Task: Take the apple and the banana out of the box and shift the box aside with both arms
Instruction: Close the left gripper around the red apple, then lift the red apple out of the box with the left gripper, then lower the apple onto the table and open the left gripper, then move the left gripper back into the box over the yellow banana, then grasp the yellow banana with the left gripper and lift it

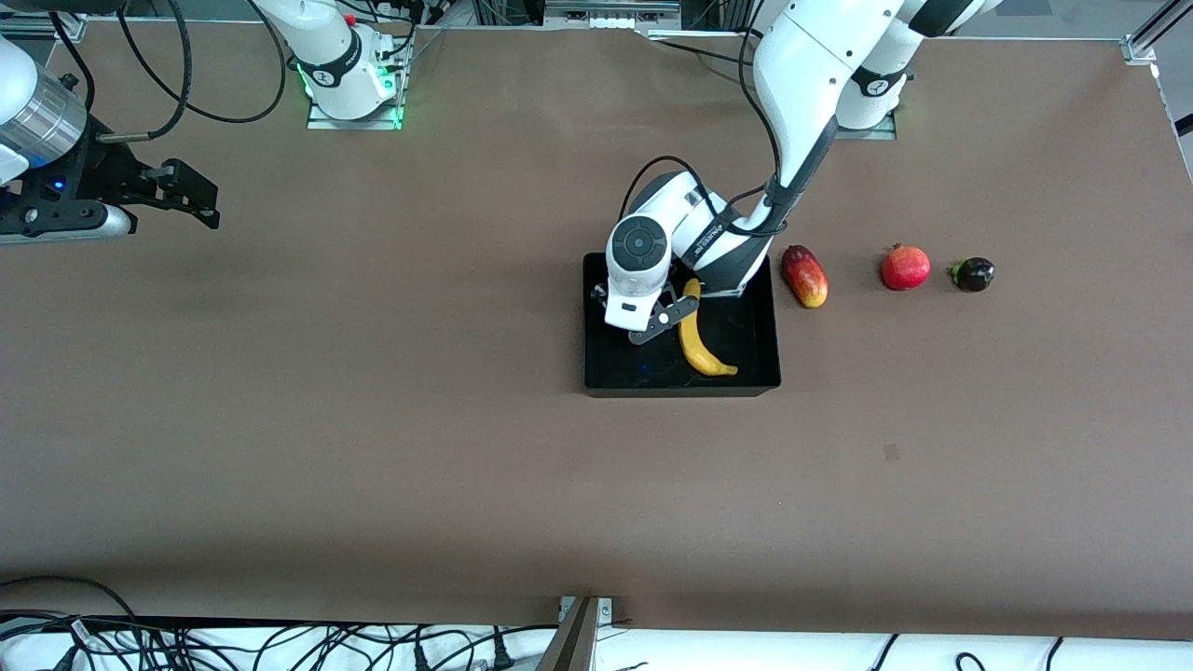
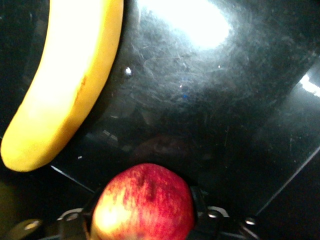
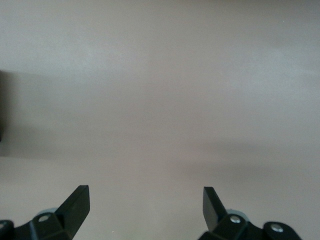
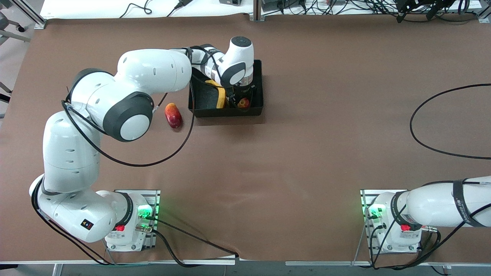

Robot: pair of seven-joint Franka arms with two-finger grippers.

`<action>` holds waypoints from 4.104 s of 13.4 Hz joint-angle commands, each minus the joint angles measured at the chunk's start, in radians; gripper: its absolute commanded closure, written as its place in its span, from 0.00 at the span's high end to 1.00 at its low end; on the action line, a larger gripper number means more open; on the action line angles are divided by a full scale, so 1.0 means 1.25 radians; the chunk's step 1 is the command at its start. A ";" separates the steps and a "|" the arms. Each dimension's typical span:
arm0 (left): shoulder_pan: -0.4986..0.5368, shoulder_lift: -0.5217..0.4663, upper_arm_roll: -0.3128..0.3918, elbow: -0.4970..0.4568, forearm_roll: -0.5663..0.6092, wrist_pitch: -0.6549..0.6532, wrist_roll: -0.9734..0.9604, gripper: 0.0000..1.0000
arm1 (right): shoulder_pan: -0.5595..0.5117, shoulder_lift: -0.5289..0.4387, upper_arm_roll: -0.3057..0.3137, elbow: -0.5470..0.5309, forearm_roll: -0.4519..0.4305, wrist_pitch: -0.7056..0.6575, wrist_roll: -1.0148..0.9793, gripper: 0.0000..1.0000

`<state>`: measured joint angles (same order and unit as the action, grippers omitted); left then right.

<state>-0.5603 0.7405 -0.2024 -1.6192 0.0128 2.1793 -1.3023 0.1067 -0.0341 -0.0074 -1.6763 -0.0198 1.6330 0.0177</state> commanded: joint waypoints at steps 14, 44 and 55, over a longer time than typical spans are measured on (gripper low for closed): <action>0.481 -0.175 -0.014 0.137 0.074 -0.426 0.771 0.00 | -0.009 0.006 0.008 0.012 -0.014 0.003 -0.004 1.00; 0.251 -0.045 -0.076 0.129 0.097 -0.168 0.149 1.00 | -0.010 0.014 0.008 0.013 -0.005 0.032 -0.004 1.00; 0.232 -0.043 -0.119 -0.138 0.224 0.127 0.042 1.00 | -0.010 0.014 0.008 0.014 -0.004 0.032 -0.004 1.00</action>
<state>-0.2675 0.7019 -0.3445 -1.7413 0.2396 2.2912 -1.1997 0.1053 -0.0212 -0.0075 -1.6742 -0.0199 1.6812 0.0177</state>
